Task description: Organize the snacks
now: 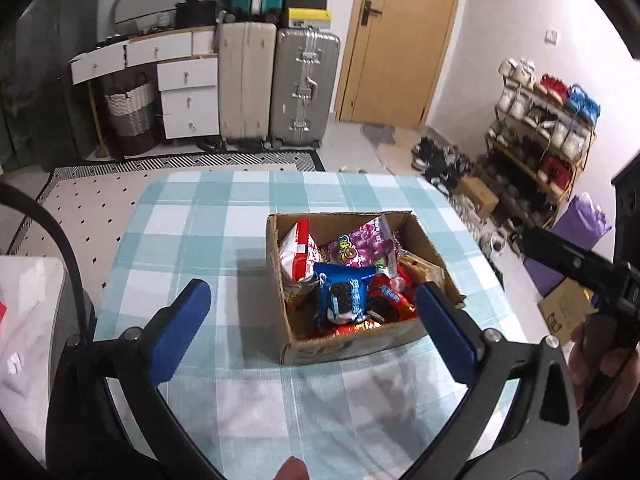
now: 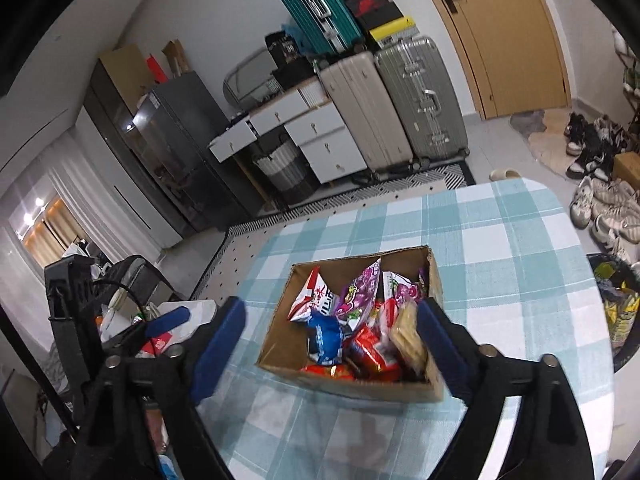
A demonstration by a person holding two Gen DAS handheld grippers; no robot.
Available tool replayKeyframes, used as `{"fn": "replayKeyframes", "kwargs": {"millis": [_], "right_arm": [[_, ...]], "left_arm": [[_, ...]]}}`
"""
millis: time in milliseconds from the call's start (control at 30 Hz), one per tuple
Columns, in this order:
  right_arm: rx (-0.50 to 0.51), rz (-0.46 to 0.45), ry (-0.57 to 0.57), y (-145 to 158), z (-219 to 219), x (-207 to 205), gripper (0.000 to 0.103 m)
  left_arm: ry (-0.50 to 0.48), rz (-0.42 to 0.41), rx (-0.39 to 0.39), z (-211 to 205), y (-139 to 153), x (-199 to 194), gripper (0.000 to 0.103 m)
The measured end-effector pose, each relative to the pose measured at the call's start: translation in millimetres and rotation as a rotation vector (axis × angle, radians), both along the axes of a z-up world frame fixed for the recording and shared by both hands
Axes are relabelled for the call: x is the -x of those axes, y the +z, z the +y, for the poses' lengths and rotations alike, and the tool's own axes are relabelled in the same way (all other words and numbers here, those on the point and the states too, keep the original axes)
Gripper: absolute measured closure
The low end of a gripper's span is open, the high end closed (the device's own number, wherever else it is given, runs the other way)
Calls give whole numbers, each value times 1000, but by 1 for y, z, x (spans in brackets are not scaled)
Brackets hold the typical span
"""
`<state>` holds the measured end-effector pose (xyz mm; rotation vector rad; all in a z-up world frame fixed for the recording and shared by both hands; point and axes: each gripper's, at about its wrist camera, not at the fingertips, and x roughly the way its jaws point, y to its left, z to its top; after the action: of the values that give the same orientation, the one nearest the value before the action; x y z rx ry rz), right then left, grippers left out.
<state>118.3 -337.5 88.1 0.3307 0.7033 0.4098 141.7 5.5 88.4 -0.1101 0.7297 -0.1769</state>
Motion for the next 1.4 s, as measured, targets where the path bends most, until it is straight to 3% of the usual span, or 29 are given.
{"fn": "replayKeyframes", "kwargs": {"millis": [167,300,733,867,967,1133,1300,1400], "right_arm": [[27,-78,-15,7,-4,44,3],[47,-145,-66,7,-12,81,1],[205,-284,-183,-36,-24,171,0],[261,-330,-215,-46,-22,188,0],[288,-350,-205,-50,-17,194,1],[314,-333,-174,-59,-9,193,0],[338,-347,-174,-62,-7,191,0],[329,-352,-176,-62,-7,191,0]], "left_arm": [[25,-75,30,11,15,43,1],[37,-190,-53,13,22,86,1],[193,-339,-88,42,-5,182,1],[201,-340,-117,41,-21,193,1],[198,-331,-94,42,-32,200,1],[193,-303,-62,41,-45,199,1],[153,-296,-103,30,-51,193,1],[159,-291,-85,33,-51,191,1]]}}
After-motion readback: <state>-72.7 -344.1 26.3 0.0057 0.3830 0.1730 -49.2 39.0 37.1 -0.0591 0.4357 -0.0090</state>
